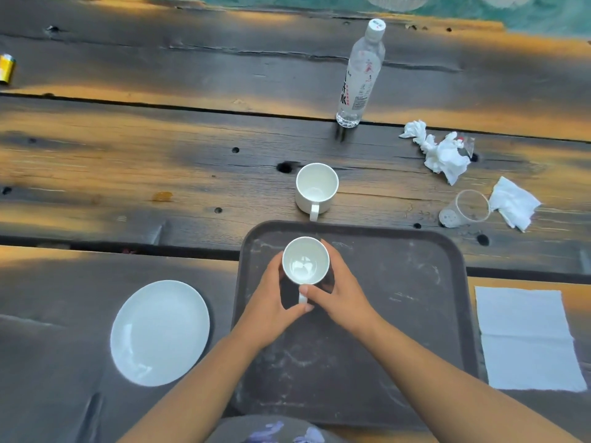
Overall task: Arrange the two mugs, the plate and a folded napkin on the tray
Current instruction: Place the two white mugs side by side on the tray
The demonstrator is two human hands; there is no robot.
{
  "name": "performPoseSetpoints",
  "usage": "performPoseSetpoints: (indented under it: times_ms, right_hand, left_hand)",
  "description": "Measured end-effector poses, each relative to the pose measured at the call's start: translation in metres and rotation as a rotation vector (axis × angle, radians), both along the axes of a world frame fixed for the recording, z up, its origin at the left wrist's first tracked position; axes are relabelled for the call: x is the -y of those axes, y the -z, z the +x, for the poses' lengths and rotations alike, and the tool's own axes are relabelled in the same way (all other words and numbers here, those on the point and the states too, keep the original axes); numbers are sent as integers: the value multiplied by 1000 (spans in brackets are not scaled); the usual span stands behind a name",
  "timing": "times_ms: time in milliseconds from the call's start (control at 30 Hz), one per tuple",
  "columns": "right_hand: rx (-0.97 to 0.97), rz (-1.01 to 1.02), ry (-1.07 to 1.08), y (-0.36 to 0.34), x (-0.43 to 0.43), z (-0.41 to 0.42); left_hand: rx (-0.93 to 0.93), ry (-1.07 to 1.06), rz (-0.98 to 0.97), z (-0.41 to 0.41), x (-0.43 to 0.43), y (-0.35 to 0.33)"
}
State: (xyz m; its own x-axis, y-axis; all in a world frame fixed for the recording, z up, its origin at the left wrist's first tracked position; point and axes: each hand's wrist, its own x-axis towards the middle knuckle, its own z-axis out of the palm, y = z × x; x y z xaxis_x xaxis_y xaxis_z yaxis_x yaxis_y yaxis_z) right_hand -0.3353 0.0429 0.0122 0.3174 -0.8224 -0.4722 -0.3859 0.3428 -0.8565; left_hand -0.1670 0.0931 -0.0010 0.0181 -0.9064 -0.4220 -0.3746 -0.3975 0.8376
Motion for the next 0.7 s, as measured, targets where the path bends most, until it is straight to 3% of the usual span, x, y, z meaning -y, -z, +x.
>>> performPoseSetpoints:
  times_ms: [700]
  right_hand:
    - [10,6,-2,4,11,-5]
  left_hand:
    - [-2,16,10,-3,9,2]
